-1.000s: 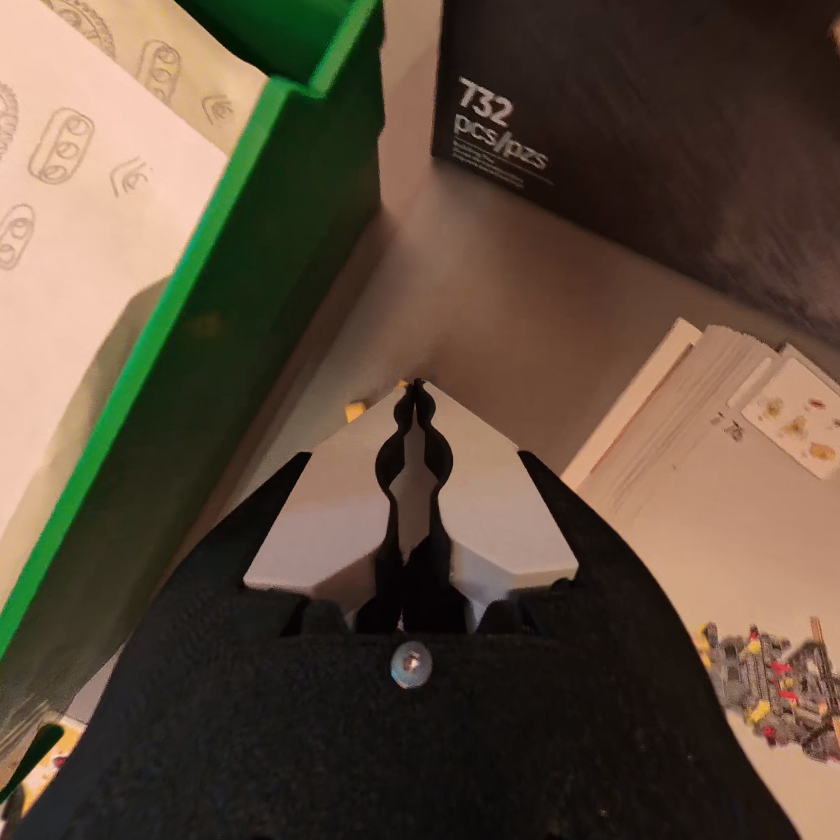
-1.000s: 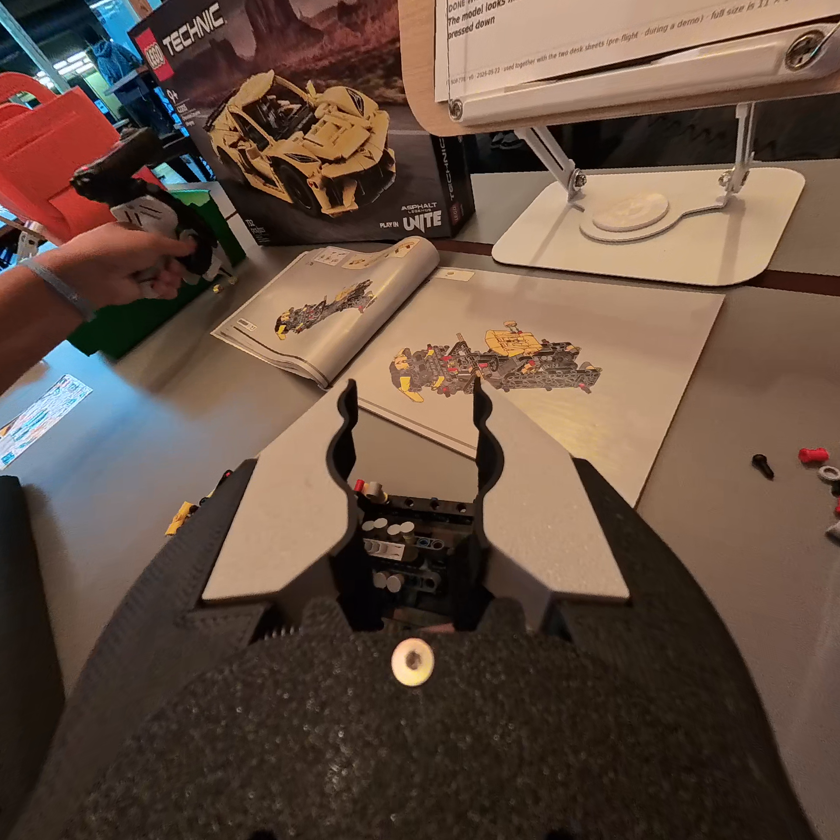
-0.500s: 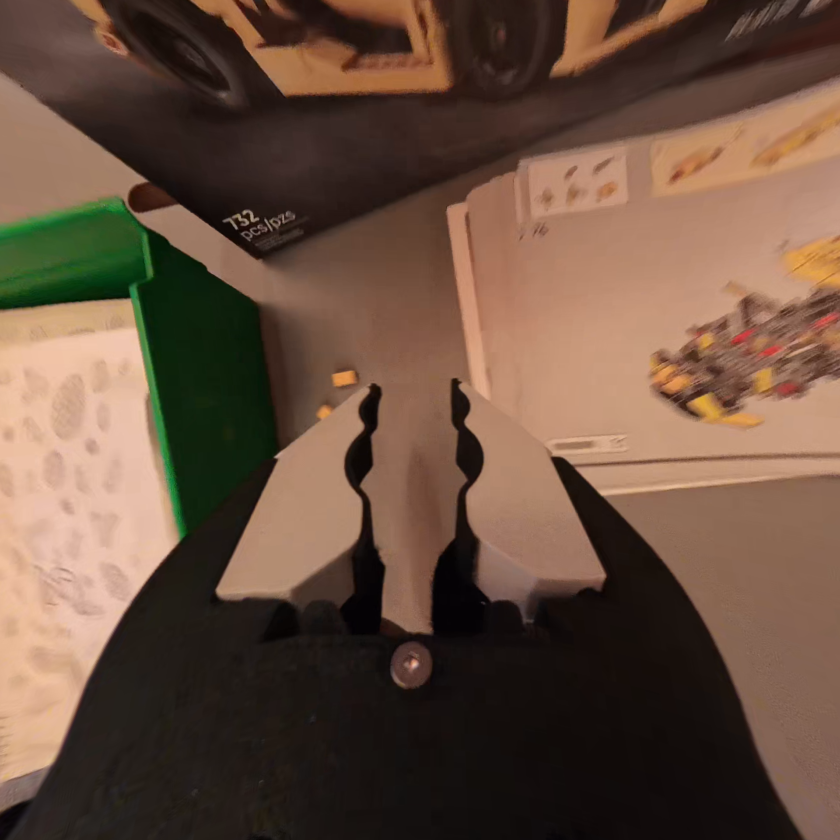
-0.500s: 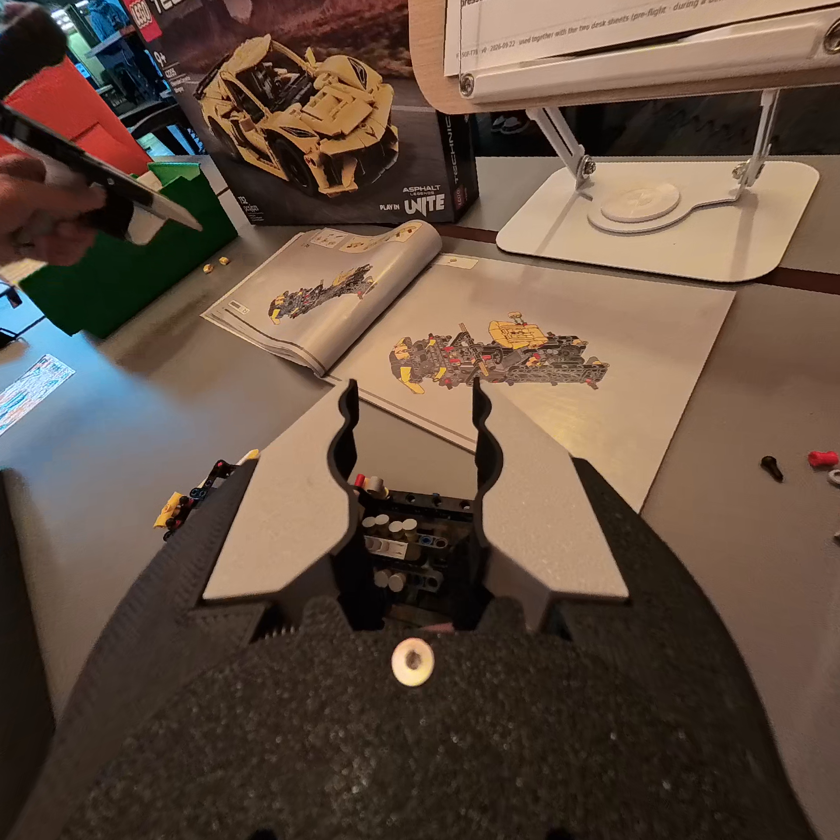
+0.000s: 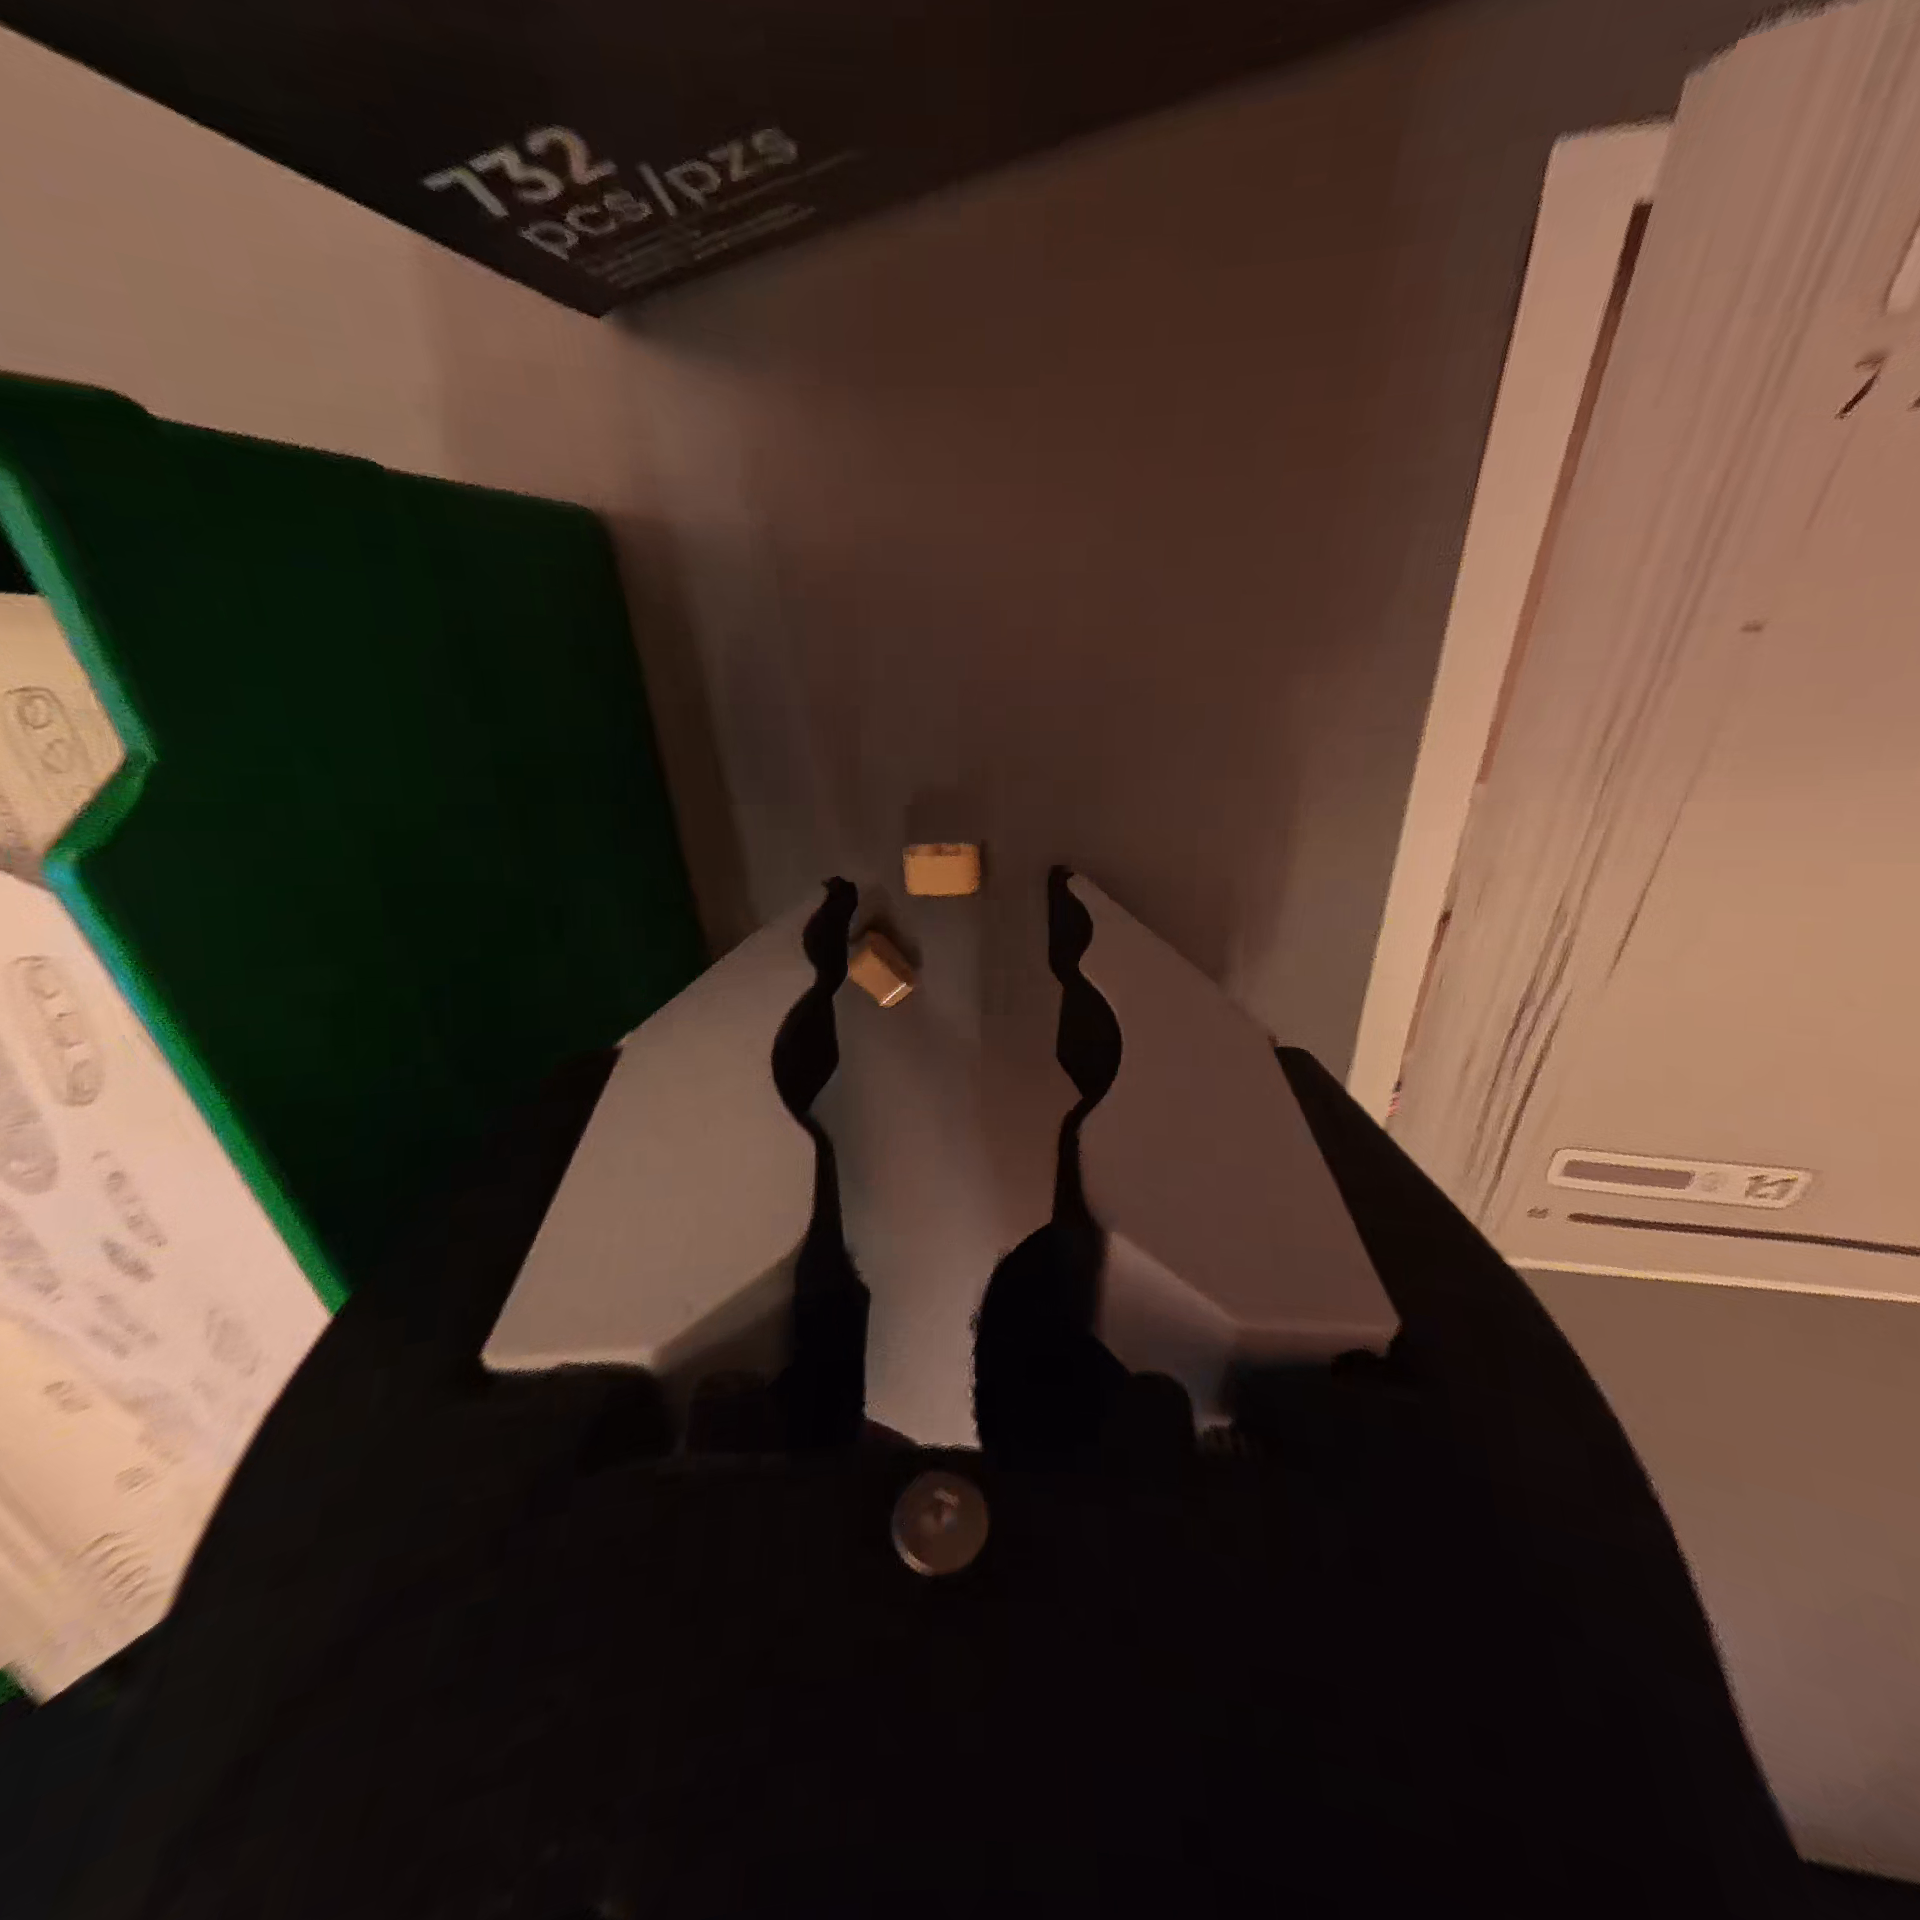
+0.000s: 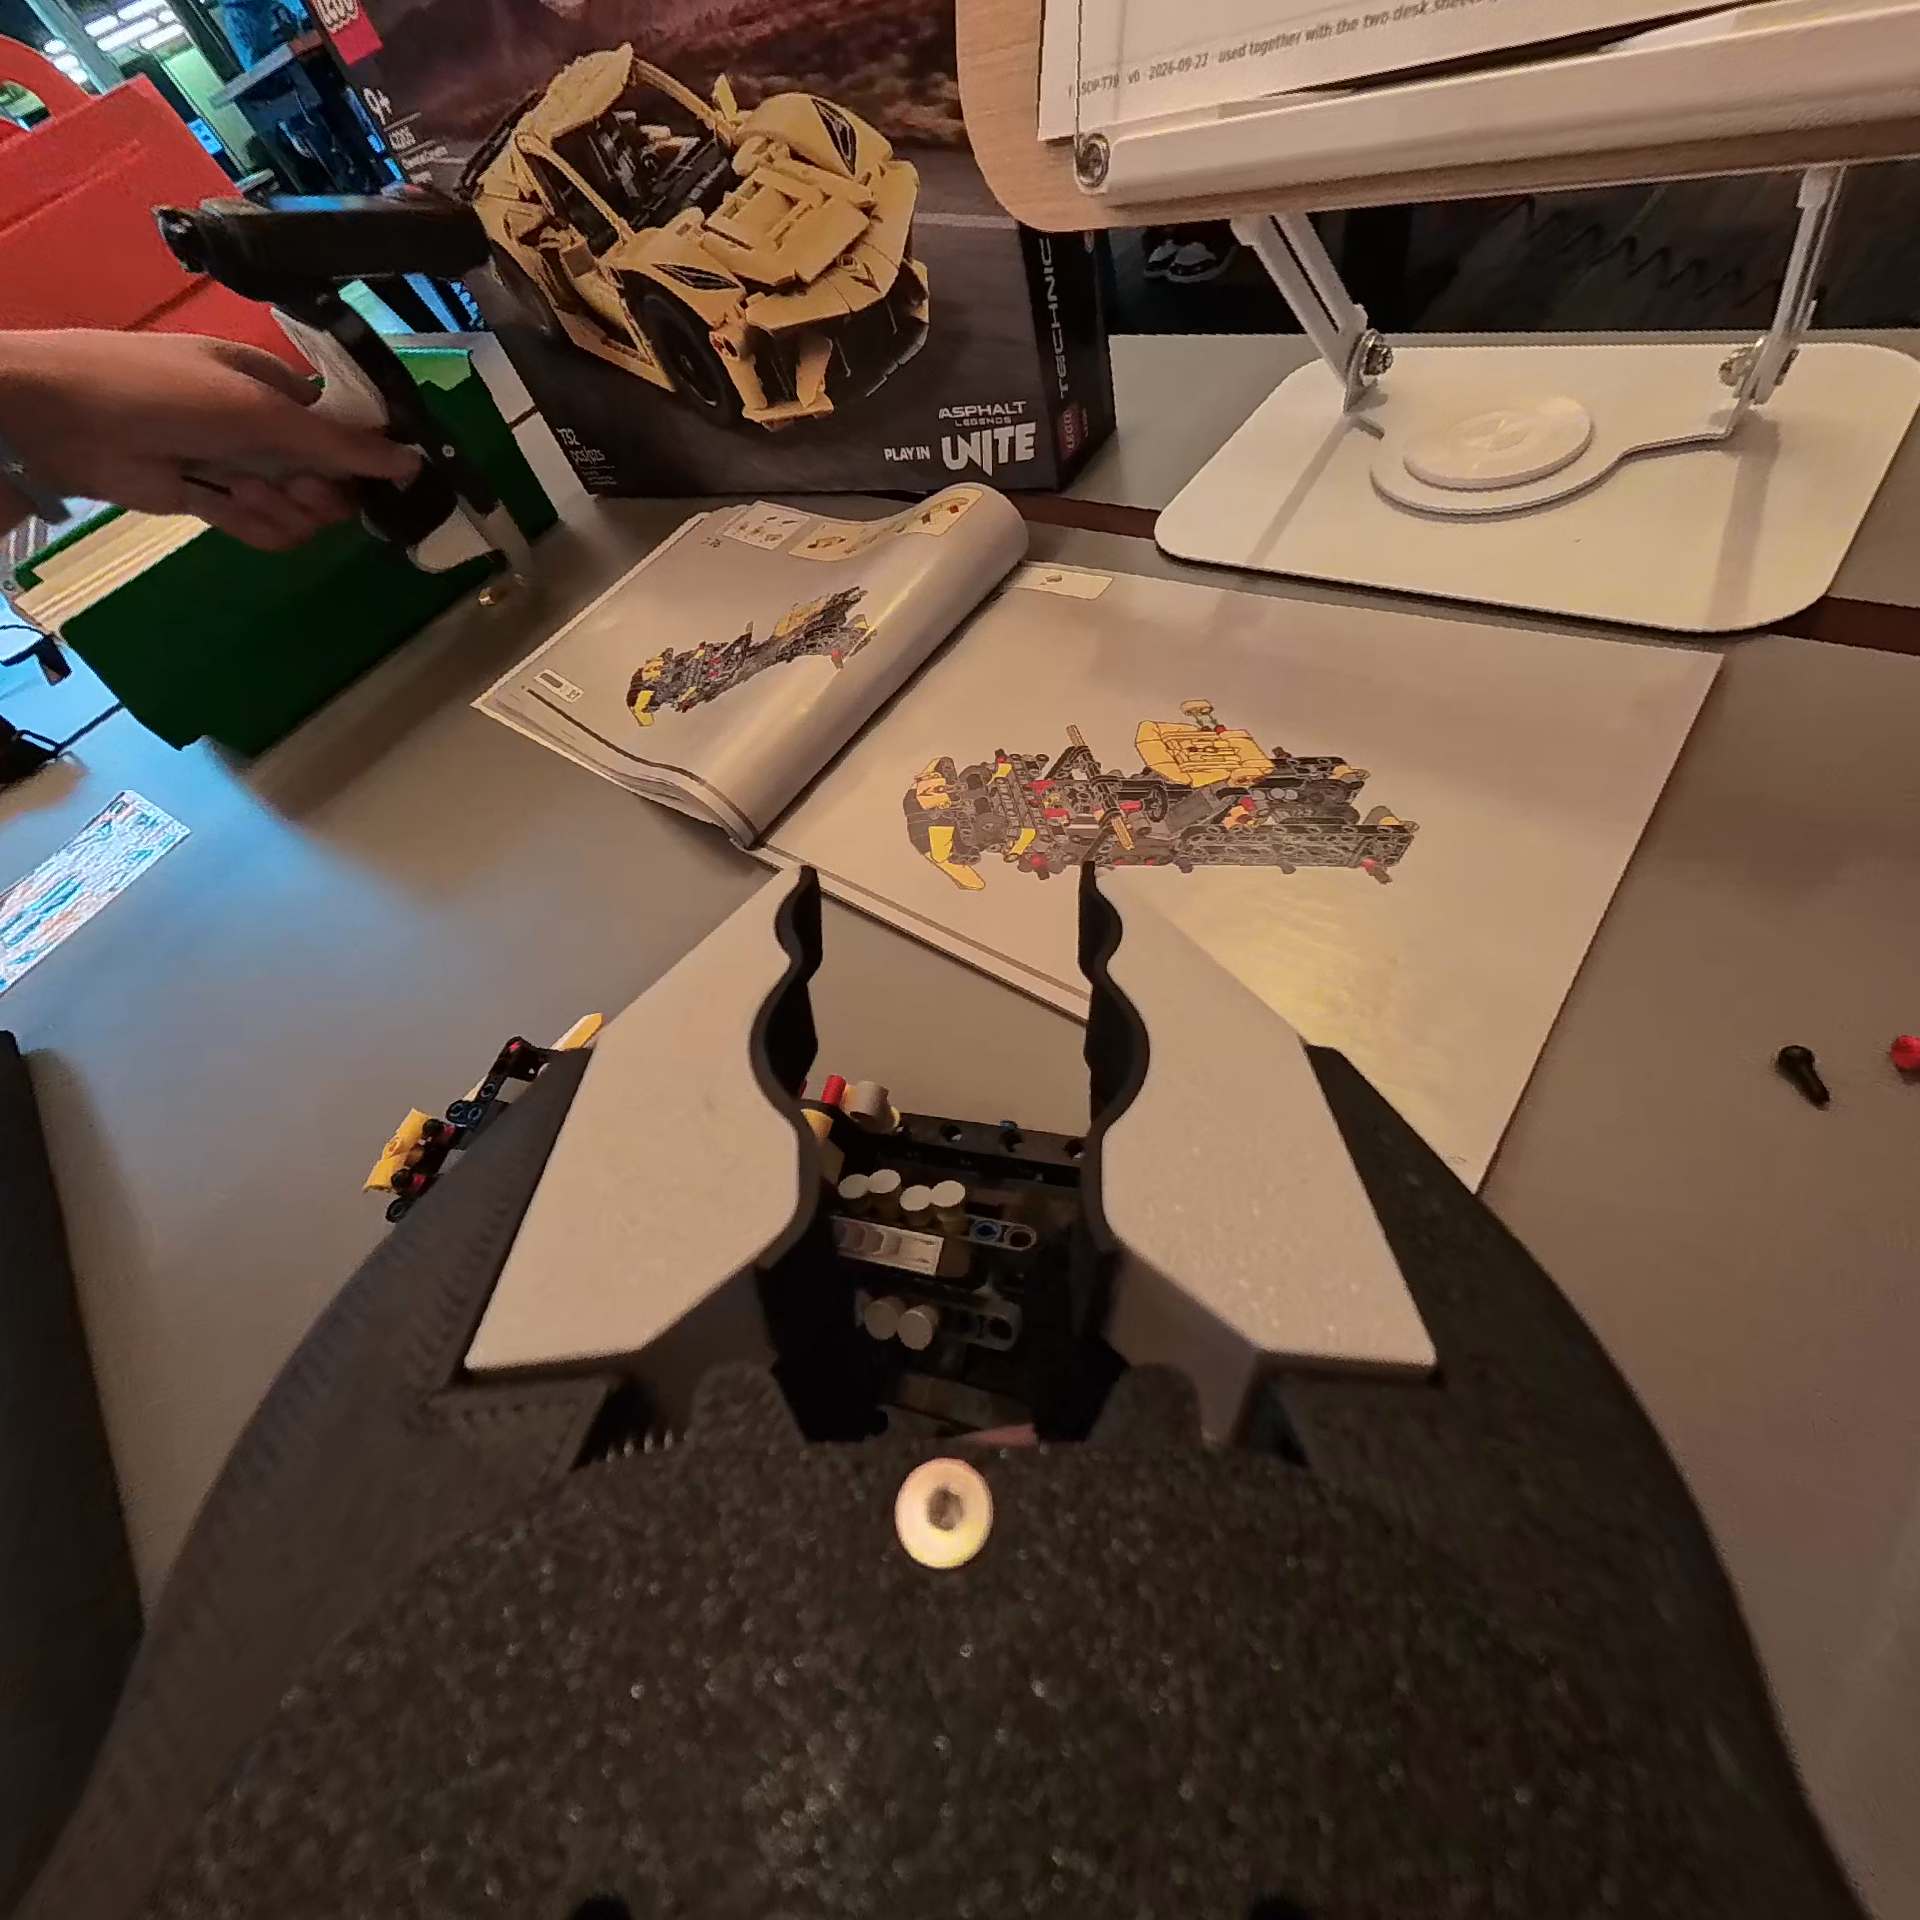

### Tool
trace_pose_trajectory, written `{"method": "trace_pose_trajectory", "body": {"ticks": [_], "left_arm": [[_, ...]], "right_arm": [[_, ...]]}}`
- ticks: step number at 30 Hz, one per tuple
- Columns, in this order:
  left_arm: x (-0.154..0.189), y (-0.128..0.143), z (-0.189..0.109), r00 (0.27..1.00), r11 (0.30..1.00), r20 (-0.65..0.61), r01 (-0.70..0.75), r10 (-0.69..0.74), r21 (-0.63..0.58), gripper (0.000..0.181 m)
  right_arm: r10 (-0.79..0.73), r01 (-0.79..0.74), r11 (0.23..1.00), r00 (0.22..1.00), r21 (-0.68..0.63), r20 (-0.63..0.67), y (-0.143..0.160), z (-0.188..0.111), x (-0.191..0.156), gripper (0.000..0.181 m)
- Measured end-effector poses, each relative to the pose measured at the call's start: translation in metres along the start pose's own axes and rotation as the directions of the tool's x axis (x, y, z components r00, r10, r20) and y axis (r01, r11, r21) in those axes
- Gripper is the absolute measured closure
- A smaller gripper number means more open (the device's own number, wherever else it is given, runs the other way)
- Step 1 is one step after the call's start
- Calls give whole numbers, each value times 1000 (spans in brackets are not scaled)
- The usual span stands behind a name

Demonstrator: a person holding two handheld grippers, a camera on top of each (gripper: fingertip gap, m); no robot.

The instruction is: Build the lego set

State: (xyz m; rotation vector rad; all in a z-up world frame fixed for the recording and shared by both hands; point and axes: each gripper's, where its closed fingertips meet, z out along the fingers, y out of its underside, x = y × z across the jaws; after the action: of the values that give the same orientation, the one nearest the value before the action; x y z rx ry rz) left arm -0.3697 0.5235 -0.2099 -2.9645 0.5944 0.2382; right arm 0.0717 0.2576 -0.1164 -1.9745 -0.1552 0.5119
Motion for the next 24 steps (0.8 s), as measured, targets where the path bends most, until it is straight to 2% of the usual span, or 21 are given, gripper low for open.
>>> {"method": "trace_pose_trajectory", "body": {"ticks": [6, 12, 18, 21, 24], "left_arm": [[-1, -2, 3, 993, 995, -77, 95, -92, 27, 160], [-4, -7, 4, 992, 994, -88, 101, -96, 53, 165], [-4, 6, 3, 993, 995, -62, 96, -96, 6, 165], [7, 10, -4, 989, 995, -107, 101, -98, 19, 166], [36, 22, -22, 982, 996, -177, 73, -63, 53, 165]], "right_arm": [[8, -8, 1000, 1000, -3, -1, 1, 0, 2, 133], [6, -6, 1000, 1000, -7, -1, 2, 1, 2, 133], [14, -14, 1000, 1000, -7, -1, 2, 1, 3, 133], [14, -14, 1000, 1000, -6, -1, 2, 0, 3, 133], [9, -9, 1000, 1000, -8, -1, 2, 1, 2, 133]]}}
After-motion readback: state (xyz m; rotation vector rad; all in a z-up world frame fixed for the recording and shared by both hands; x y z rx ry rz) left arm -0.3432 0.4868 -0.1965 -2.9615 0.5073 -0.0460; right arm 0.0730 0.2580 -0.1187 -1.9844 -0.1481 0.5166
